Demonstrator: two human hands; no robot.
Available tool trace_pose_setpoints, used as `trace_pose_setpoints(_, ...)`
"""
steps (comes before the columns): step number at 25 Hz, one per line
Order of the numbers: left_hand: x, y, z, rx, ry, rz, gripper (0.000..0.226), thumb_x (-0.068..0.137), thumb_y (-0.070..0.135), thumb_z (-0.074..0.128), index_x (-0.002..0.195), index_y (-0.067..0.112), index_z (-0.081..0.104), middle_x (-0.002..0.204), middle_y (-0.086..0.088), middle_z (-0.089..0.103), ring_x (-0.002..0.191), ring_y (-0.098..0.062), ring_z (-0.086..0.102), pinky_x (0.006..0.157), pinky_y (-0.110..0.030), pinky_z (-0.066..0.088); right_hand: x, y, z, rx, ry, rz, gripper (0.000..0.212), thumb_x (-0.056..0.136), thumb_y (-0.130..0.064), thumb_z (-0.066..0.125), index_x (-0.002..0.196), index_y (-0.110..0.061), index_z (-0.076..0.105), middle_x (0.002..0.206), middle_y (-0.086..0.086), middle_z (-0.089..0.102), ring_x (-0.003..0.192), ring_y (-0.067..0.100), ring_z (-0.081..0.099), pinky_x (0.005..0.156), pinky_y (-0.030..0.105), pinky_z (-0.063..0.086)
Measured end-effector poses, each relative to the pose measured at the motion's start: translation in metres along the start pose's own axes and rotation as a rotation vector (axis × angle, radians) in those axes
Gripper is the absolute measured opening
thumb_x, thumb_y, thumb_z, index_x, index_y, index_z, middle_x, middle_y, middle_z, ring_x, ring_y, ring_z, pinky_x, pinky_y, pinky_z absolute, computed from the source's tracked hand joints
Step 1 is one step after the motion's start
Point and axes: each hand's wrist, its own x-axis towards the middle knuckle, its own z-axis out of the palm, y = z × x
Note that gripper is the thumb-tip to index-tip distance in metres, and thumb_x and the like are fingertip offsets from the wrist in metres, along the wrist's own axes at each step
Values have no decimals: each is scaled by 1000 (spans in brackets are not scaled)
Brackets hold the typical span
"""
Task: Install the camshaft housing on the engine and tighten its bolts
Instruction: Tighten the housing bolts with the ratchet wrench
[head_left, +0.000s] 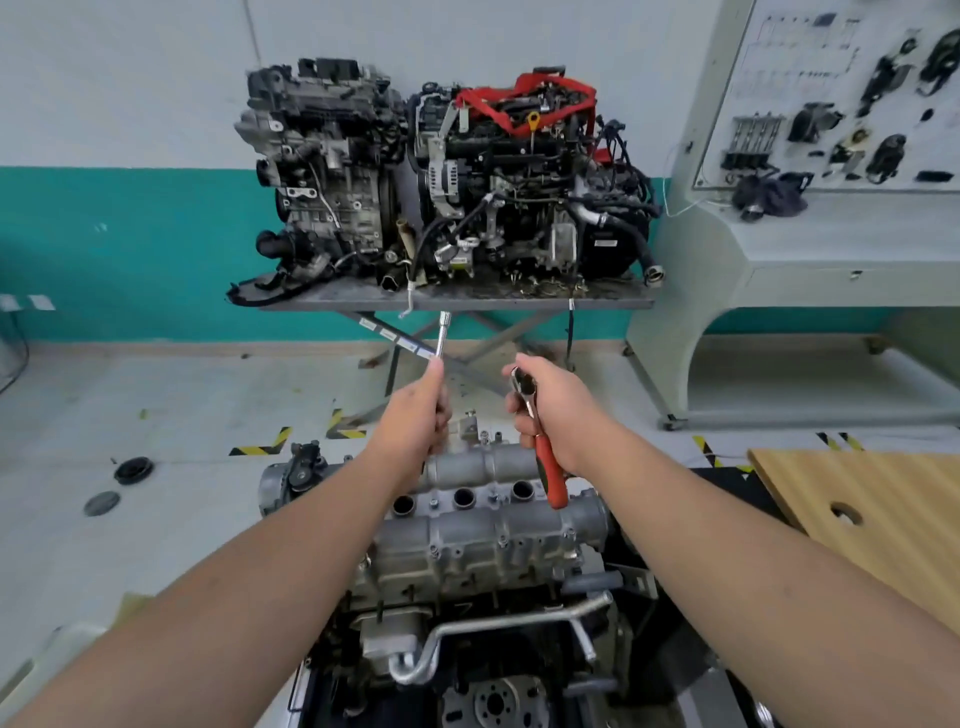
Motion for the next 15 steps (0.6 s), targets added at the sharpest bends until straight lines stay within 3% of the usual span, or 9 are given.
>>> trace_pose_setpoints(4, 7, 7, 31, -82, -110, 68, 54, 95, 68, 32, 63, 26, 43, 53, 5, 28, 47, -14, 21, 53, -35, 13, -1, 24, -19, -35, 49, 58, 13, 101, -21, 51, 96, -10, 58, 74, 4, 62, 49, 12, 41, 46, 23, 33)
trace_pose_setpoints(7, 0, 8, 77, -184, -199, 81, 57, 91, 69, 34, 54, 27, 42, 51, 6, 27, 45, -13, 21, 51, -33, 13, -5, 27, -44, 56, 100, 48, 16, 103, -25, 51, 93, -14, 56, 69, 2, 55, 44, 10, 42, 41, 21, 36)
trace_pose_setpoints(11, -6, 12, 114, -290, -230, 36, 62, 96, 70, 28, 53, 26, 33, 52, 3, 24, 47, -16, 21, 50, -31, 19, -13, 28, -79, -65, 130, 118, 22, 102, -35, 52, 100, -15, 61, 62, -3, 55, 42, 11, 38, 41, 21, 35)
trace_pose_setpoints(15, -9, 0, 128, -361, -291, -47, 67, 93, 75, 22, 51, 24, 31, 48, 2, 24, 43, -17, 22, 45, -27, 23, -15, 34, -100, -22, 220, 185, 21, 102, -27, 47, 106, -10, 57, 67, 2, 60, 43, 13, 41, 43, 25, 36)
